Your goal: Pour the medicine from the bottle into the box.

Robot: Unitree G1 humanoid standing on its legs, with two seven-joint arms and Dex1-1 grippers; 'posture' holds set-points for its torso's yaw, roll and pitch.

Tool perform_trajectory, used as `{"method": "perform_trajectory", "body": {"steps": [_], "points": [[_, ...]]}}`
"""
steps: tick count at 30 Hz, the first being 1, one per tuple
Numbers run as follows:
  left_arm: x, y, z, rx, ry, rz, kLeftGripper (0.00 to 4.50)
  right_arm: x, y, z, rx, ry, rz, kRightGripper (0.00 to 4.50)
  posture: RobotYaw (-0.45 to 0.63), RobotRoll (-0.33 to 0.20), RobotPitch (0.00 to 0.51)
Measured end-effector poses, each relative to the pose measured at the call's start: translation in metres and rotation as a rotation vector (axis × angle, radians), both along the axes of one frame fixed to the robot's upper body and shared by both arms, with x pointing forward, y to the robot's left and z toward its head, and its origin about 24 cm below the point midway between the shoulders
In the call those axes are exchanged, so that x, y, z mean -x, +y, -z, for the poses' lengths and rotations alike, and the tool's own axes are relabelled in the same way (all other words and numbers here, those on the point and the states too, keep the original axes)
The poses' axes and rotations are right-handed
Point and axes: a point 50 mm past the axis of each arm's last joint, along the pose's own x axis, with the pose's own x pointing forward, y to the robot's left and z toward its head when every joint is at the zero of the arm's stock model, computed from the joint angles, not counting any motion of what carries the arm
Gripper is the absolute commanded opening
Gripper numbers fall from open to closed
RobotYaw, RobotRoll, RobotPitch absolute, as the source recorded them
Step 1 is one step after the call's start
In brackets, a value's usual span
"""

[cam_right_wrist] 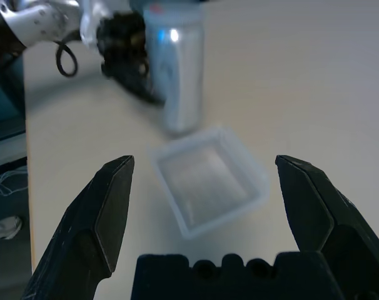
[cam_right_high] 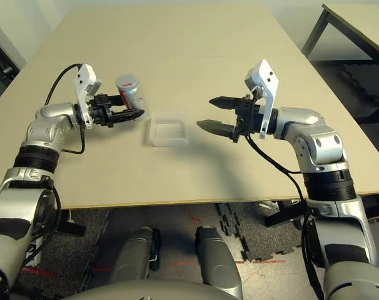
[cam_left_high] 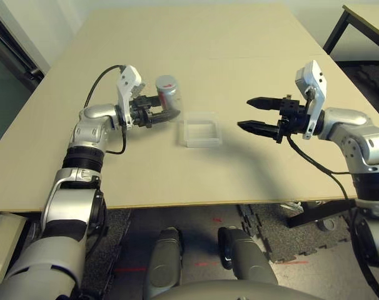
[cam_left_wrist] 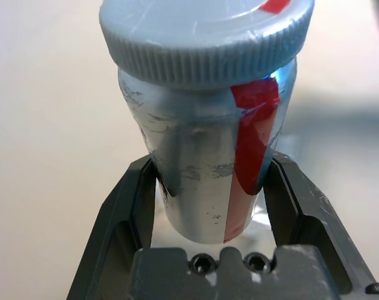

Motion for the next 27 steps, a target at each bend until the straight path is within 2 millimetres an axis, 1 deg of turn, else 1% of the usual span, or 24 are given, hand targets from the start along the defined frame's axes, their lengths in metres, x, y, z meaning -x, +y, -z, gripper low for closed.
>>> {"method": "perform_trajectory", "body": {"steps": [4,8,14,20,27], "points": [[0.005,-0.009,-0.001,-0.025,0.013,0.065,2.74,-0.004,0.017,-0.007,-0.033,-0.016,-0.039,4.5,0.04,0.0,0.125],[0.008,-0.027,0.006,-0.04,0.025,0.145,2.74,-0.005,0.037,-0.014,-0.072,-0.033,-0.095,4.5,0.04,0.0,0.125],[0.01,-0.032,0.004,-0.056,-0.022,0.185,2.74,-0.004,0.05,-0.014,-0.084,-0.012,-0.138,4.5,0.04,0.0,0.121],[0.011,-0.039,0.005,-0.082,-0.07,0.224,2.74,-0.003,0.056,-0.014,-0.082,-0.009,-0.166,4.5,0.05,0.0,0.118],[0.011,-0.047,0.007,-0.08,-0.074,0.246,2.74,-0.002,0.064,-0.009,-0.065,0.006,-0.194,4.5,0.05,0.0,0.116]]}}
